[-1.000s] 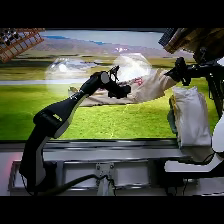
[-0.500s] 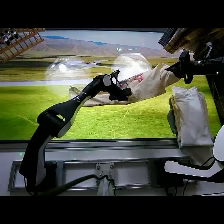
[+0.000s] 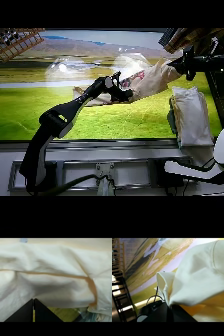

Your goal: Fold the clothes and pants, and hang the long-sleeved shirts on hangers.

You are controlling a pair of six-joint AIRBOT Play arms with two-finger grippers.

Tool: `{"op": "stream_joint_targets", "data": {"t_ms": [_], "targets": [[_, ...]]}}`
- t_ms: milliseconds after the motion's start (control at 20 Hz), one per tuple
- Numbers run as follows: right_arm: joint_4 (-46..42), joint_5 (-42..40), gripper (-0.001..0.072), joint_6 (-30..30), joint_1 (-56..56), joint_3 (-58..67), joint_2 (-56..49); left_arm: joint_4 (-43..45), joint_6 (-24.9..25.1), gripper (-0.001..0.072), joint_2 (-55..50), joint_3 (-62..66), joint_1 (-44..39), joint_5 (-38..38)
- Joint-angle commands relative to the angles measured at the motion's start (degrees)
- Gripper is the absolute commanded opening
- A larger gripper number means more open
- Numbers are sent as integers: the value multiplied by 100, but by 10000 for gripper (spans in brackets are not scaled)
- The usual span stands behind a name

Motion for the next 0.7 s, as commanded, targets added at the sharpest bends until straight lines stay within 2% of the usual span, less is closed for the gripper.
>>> {"op": "stream_joint_targets", "data": {"t_ms": [0, 50, 200, 400, 500, 650], "targets": [[-278, -2, 21, 39, 0, 11, 2, -11, 94, 6, 105, 7, 50, -127], [-358, -2, 21, 37, 0, 11, 0, -7, 356, 6, 212, 7, 151, -249], [-551, 0, 21, 31, 79, 11, -2, 212, 1545, 6, 671, 7, 778, -1025], [-592, -168, 21, 26, 645, 11, -9, 1521, 1663, 5, 1392, -17, 2004, -2389], [-577, -428, 21, 46, 1134, 11, -9, 1694, 1672, 5, 1873, -284, 2518, -2461], [-568, -1174, 21, 254, 2055, 11, -39, 1716, 1703, 6, 2841, -1211, 3158, -2155]]}}
